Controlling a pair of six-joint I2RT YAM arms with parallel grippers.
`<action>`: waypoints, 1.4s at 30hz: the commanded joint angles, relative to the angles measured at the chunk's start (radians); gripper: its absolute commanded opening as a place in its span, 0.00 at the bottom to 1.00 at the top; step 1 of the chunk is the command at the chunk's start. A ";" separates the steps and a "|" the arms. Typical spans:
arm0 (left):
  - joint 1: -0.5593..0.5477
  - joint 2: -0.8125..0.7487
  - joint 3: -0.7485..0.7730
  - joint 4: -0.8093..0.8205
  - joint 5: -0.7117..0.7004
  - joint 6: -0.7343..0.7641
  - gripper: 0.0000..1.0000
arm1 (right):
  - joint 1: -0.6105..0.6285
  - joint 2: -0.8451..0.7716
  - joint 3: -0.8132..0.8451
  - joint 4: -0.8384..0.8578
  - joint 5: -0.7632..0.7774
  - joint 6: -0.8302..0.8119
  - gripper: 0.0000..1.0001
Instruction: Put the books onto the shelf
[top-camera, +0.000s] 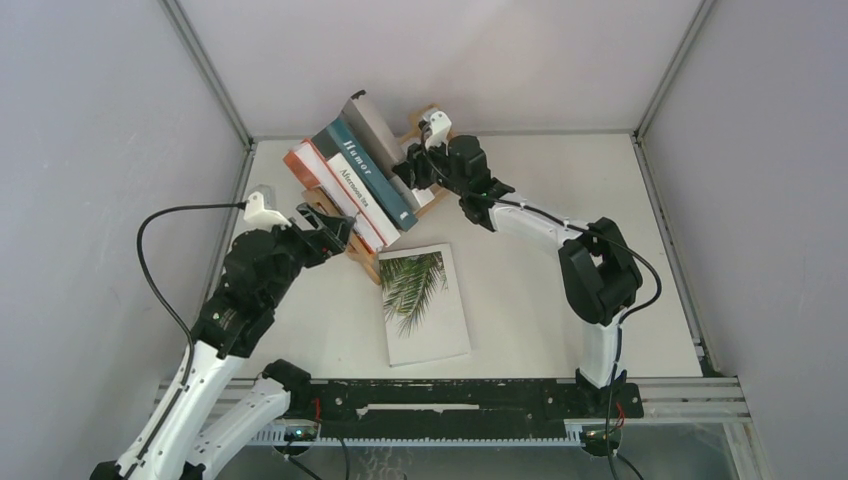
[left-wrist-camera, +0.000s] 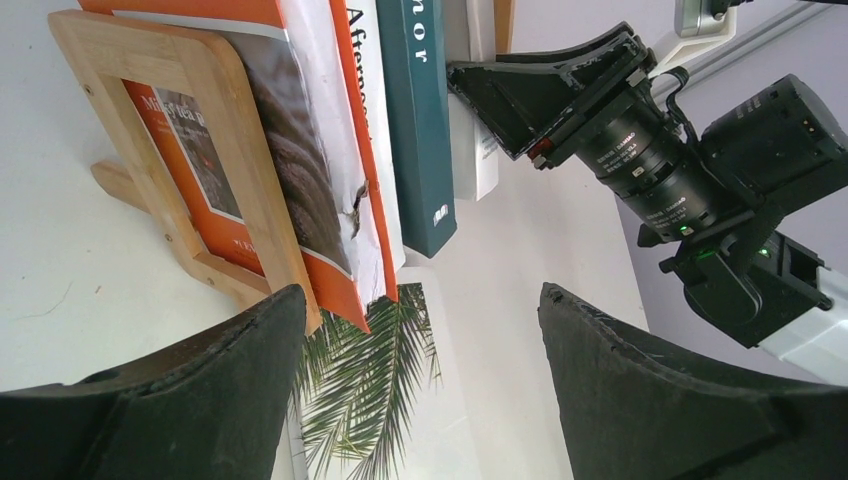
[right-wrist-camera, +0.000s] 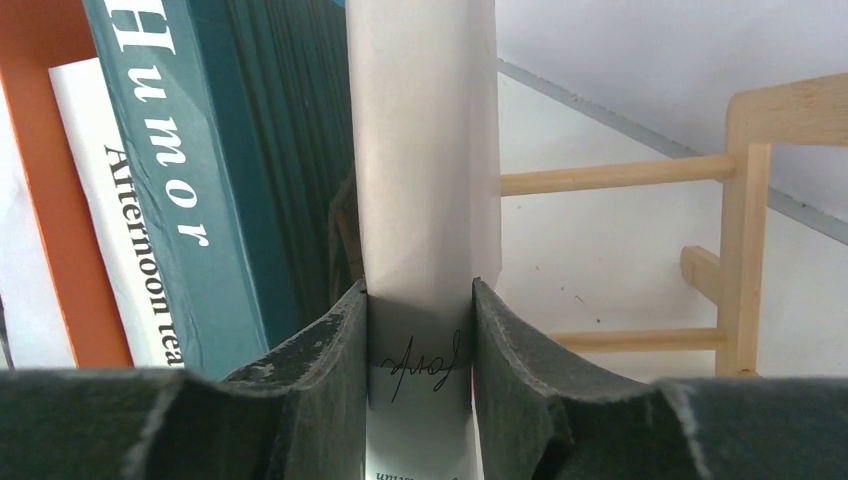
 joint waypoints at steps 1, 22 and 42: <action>0.011 -0.025 -0.025 0.042 -0.007 -0.002 0.90 | 0.031 -0.010 -0.019 0.054 0.001 -0.015 0.47; 0.010 -0.113 -0.035 -0.001 -0.012 -0.063 0.89 | 0.069 -0.145 -0.067 -0.037 0.045 -0.027 0.64; 0.009 -0.214 -0.062 -0.069 -0.027 -0.080 0.89 | 0.115 -0.296 -0.091 -0.146 0.126 -0.050 0.65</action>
